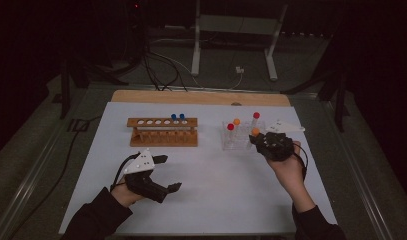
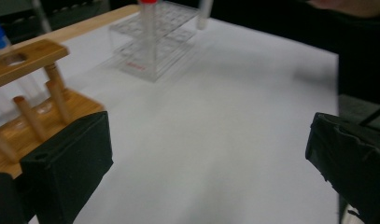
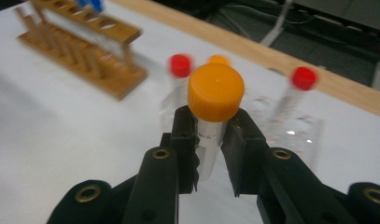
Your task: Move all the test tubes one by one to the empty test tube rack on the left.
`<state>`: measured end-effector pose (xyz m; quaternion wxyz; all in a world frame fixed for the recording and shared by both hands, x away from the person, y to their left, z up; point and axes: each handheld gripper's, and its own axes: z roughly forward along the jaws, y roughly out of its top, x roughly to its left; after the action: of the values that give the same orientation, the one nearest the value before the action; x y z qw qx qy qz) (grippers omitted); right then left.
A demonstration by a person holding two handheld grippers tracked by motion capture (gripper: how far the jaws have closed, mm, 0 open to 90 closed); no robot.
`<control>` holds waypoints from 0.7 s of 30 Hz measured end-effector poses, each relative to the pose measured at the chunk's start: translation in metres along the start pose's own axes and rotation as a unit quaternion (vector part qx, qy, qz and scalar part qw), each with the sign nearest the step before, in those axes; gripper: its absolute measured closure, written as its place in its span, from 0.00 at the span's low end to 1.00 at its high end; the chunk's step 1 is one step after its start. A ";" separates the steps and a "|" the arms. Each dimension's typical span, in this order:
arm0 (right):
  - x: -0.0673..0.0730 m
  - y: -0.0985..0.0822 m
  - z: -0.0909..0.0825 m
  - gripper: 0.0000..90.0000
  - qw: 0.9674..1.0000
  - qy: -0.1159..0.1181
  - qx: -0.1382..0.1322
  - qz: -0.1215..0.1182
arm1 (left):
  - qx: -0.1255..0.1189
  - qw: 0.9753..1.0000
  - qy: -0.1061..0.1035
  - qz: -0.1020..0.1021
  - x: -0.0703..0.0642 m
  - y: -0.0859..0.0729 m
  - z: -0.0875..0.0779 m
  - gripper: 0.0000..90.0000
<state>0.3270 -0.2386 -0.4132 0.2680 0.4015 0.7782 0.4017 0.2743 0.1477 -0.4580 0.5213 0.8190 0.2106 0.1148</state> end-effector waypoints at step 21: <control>0.085 -0.005 0.015 0.83 0.988 0.127 0.018 -0.081 | -0.007 1.000 -0.021 0.009 -0.017 0.022 0.004 0.07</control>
<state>0.2911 -0.1627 -0.4337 0.1914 0.2874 0.8429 0.4125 0.2655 0.1289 -0.4396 0.5299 0.8195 0.1917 0.1040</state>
